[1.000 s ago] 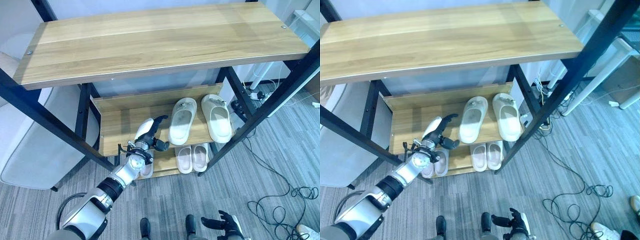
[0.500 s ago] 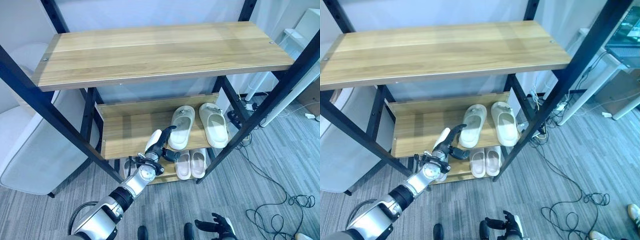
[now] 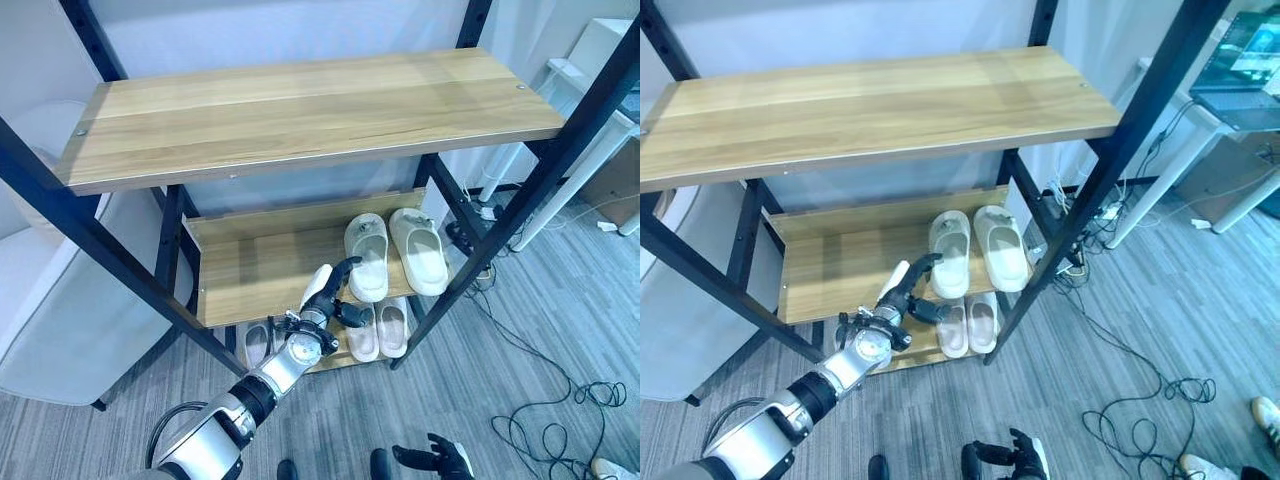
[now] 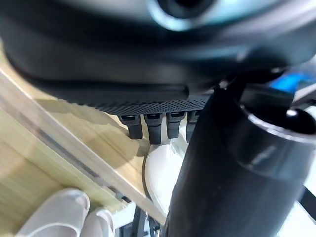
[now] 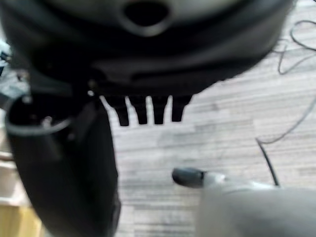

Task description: Arrange the slippers neatly on the shoe rack.

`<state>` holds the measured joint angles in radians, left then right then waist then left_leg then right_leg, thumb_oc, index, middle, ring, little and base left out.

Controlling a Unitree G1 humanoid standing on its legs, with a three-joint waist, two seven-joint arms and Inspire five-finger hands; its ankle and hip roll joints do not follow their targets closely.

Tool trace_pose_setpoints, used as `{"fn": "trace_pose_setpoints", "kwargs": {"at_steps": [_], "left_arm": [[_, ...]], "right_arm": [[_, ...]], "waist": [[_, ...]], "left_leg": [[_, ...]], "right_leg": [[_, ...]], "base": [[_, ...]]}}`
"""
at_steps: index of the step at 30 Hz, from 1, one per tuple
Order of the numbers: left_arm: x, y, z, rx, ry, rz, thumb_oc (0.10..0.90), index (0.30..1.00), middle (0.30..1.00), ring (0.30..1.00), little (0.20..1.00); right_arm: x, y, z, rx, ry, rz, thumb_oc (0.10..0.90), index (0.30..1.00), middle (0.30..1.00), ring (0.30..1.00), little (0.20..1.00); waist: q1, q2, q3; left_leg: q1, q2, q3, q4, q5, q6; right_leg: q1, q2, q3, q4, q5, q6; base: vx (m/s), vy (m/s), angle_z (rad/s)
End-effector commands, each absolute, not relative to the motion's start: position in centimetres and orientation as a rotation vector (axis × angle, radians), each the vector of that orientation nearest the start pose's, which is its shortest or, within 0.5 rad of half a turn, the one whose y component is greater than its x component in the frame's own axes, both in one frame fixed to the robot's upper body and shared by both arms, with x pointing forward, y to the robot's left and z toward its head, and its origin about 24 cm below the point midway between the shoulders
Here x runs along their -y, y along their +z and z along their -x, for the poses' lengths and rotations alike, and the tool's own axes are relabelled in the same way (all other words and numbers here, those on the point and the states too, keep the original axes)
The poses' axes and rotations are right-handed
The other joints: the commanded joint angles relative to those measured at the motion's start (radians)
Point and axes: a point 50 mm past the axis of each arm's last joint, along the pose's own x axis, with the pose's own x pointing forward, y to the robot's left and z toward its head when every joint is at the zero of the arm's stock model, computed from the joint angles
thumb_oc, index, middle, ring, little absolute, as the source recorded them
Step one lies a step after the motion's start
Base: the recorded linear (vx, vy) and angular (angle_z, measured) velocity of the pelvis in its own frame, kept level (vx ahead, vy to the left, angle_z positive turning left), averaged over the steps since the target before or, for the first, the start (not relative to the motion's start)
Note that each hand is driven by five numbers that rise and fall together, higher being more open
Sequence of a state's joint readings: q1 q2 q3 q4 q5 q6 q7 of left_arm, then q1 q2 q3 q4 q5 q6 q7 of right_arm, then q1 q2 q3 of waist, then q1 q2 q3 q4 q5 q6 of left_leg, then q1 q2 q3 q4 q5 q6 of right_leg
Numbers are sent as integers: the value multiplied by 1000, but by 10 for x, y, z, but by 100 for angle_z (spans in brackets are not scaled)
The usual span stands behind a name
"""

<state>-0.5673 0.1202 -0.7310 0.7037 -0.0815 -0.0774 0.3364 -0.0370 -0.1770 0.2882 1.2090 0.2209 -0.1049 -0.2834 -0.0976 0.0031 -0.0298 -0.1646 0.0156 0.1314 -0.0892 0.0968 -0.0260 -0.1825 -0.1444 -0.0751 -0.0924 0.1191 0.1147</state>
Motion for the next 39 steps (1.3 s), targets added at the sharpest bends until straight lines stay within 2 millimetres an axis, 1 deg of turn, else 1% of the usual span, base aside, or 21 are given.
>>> {"fn": "trace_pose_setpoints", "kwargs": {"at_steps": [1,7,10,17,22,24,25,27,29,30,31,36,37,38,39], "left_arm": [[35,65,-313,118,-536,-352,800,900,900,900,900],[43,59,-308,85,-557,-351,800,900,900,900,900],[46,58,-307,83,-565,-348,800,900,900,900,900],[51,57,-305,79,-580,-342,800,900,900,900,900],[52,58,-310,83,-567,-392,800,900,900,900,900],[53,62,-314,109,-556,-435,800,900,900,900,900],[53,62,-314,109,-556,-435,800,900,900,900,900],[50,65,-317,123,-539,-440,800,900,900,900,900],[42,75,-325,165,-487,-463,800,900,900,900,900],[42,75,-325,165,-487,-463,800,900,900,900,900],[36,78,-329,187,-462,-474,800,900,900,900,900],[18,83,-335,219,-422,-480,800,900,900,900,900],[17,83,-335,218,-422,-480,800,900,900,900,900],[13,81,-336,215,-415,-490,800,900,900,900,900],[6,80,-338,208,-391,-492,800,900,900,900,900]], "right_arm": [[224,-152,-119,-1027,-272,317,800,900,900,900,900],[223,-152,-119,-1025,-272,311,800,900,900,900,900],[224,-153,-118,-1030,-268,315,800,900,900,900,900],[224,-153,-117,-1037,-260,322,800,900,900,900,900],[227,-154,-114,-1046,-250,343,800,900,900,900,900],[227,-155,-107,-1056,-236,352,800,900,900,900,900],[227,-155,-107,-1056,-236,352,800,900,900,900,900],[227,-156,-105,-1061,-239,350,800,900,900,900,900],[228,-157,-100,-1073,-246,339,800,900,900,900,900],[228,-157,-100,-1073,-246,339,800,900,900,900,900],[228,-158,-98,-1080,-252,329,800,900,900,900,900],[226,-159,-96,-1089,-266,306,800,900,900,900,900],[226,-159,-96,-1089,-266,306,800,900,900,900,900],[226,-158,-98,-1085,-267,302,800,900,900,900,900],[226,-155,-110,-1055,-284,280,800,900,900,900,900]], "waist": [[-18,17,21],[-31,25,15],[-37,28,12],[-45,28,4],[-58,27,1],[-67,30,-4],[-67,30,-4],[-68,31,-6],[-65,31,-9],[-65,31,-9],[-60,31,-12],[-39,30,-18],[-40,30,-18],[-33,31,-18],[-22,32,-18]], "left_leg": [[18,-11,-27,2,-78,-18],[29,-8,-21,2,-81,-19],[33,-7,-19,2,-83,-20],[38,-5,-17,2,-84,-23],[33,-3,-14,2,-83,-25],[25,-3,-9,2,-84,-25],[25,-3,-9,2,-84,-25],[24,-2,-9,2,-84,-25],[26,-2,-11,2,-84,-26],[26,-2,-11,2,-84,-26],[31,-2,-13,2,-84,-26],[49,-3,-27,2,-85,-28],[49,-3,-27,2,-85,-28],[52,-3,-29,2,-85,-29],[55,-3,-35,2,-83,-30]], "right_leg": [[-8,4,-33,5,-31,47],[-2,6,-26,5,-34,45],[1,8,-24,5,-36,44],[4,10,-20,5,-36,43],[-4,11,-16,5,-33,43],[-16,10,-10,5,-29,45],[-16,10,-10,5,-29,45],[-17,10,-10,5,-28,45],[-14,11,-12,5,-30,44],[-14,11,-12,5,-30,44],[-6,12,-15,5,-34,43],[22,14,-32,5,-44,41],[23,14,-33,5,-45,41],[27,13,-37,5,-46,41],[33,14,-43,5,-48,40]], "base": [[0,0,0],[1,-5,0],[2,-4,-1],[7,-19,-5],[1,-8,0],[4,-9,-2],[10,-20,-4],[0,0,0],[0,0,0],[0,0,0],[0,0,0],[5,-7,0],[0,0,0],[0,0,0],[-12,-7,4]]}}
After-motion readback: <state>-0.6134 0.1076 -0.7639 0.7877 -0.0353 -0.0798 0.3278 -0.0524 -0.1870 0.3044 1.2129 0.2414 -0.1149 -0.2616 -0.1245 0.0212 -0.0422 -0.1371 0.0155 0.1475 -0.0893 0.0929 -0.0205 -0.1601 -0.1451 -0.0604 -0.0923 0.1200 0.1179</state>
